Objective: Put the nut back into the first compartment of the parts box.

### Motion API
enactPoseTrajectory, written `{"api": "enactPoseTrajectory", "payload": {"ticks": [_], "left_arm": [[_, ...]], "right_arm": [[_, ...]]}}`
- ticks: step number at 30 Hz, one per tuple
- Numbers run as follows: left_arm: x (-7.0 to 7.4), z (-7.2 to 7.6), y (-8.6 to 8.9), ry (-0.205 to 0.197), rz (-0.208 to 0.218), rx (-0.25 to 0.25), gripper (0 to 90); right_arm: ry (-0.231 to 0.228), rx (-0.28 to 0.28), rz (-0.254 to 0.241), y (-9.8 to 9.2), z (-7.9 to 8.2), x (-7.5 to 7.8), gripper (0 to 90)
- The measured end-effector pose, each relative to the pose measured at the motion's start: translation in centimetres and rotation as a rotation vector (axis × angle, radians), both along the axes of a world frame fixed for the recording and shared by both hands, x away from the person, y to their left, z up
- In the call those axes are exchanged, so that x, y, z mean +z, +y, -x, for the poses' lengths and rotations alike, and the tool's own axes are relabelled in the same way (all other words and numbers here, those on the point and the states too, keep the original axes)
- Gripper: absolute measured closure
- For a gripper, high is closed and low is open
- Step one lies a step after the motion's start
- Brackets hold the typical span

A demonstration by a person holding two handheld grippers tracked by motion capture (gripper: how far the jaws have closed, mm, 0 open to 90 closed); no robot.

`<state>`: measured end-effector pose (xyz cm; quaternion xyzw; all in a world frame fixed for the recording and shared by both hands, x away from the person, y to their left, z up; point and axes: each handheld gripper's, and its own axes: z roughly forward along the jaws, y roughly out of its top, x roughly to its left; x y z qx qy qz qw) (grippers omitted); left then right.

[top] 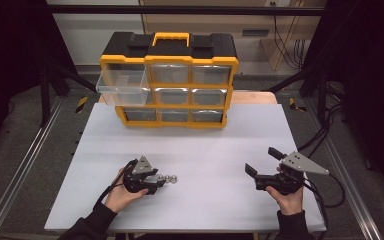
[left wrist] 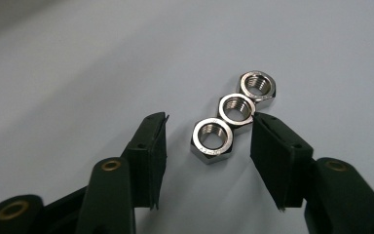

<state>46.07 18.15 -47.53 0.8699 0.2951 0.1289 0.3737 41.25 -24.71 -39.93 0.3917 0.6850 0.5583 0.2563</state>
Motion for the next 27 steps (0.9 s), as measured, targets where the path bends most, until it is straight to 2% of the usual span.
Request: {"api": "enactPoseTrajectory", "payload": {"ticks": [17, 27], "left_arm": [[-0.17, -0.27, 0.01, 0.027, -0.008, 0.002, 62.1], [-0.18, -0.12, -0.28, 0.009, -0.03, 0.01, 68.2]], "right_arm": [[-0.003, 0.006, 0.005, 0.04, -0.02, -0.05, 0.7], [0.004, 0.005, 0.004, 0.16, -0.07, -0.12, 0.7]]}}
